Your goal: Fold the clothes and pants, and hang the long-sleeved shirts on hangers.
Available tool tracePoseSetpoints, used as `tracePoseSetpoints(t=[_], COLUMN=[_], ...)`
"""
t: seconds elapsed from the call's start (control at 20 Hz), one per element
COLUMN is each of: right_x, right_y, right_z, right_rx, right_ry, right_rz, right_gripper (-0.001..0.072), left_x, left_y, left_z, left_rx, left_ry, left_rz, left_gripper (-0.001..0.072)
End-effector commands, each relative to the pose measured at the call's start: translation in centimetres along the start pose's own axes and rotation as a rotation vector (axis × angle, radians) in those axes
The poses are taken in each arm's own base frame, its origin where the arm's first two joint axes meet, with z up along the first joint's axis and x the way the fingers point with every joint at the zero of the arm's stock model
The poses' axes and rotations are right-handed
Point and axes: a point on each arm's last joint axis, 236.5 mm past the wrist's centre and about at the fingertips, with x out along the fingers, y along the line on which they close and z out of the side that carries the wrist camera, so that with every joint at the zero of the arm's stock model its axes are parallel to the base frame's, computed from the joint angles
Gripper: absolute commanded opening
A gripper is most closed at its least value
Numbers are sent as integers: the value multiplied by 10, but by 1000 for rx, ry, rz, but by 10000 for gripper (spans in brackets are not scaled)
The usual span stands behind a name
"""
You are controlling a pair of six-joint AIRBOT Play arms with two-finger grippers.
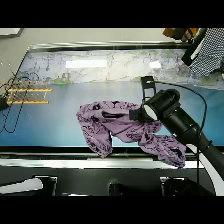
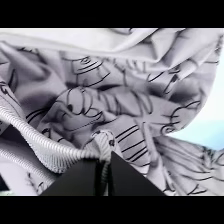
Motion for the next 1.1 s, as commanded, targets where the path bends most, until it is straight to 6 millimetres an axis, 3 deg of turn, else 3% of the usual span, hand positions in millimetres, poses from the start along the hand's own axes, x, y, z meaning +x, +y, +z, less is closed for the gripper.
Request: tracePoseSetpoints(t=[0.0,0.2,0.4,0.65,0.8,1.05], right_x=[0,-1,-1,-1,-1,1], right_y=[-12,-11,-11,-11,-9,-14], right_z=[13,25,24,25,30,35], right_rx=[-49,-79,-74,-75,-76,-16], right_ry=[-55,-105,-100,-103,-123,-144], right_rz=[-54,-52,-50,-49,-47,-71], right_gripper=[40,40,39,39,39,39], left_x=[-63,-103,-112,-111,-130,-147], left_y=[-21,-54,-115,-217,-279,-323], left_z=[36,16,-33,-99,-123,-157], left_rx=[28,87,197,352,696,896], left_ry=[-160,-252,-297,-240,-302,-334], left_rz=[23,23,-61,-295,-419,-546], left_gripper=[20,17,21,24,22,21])
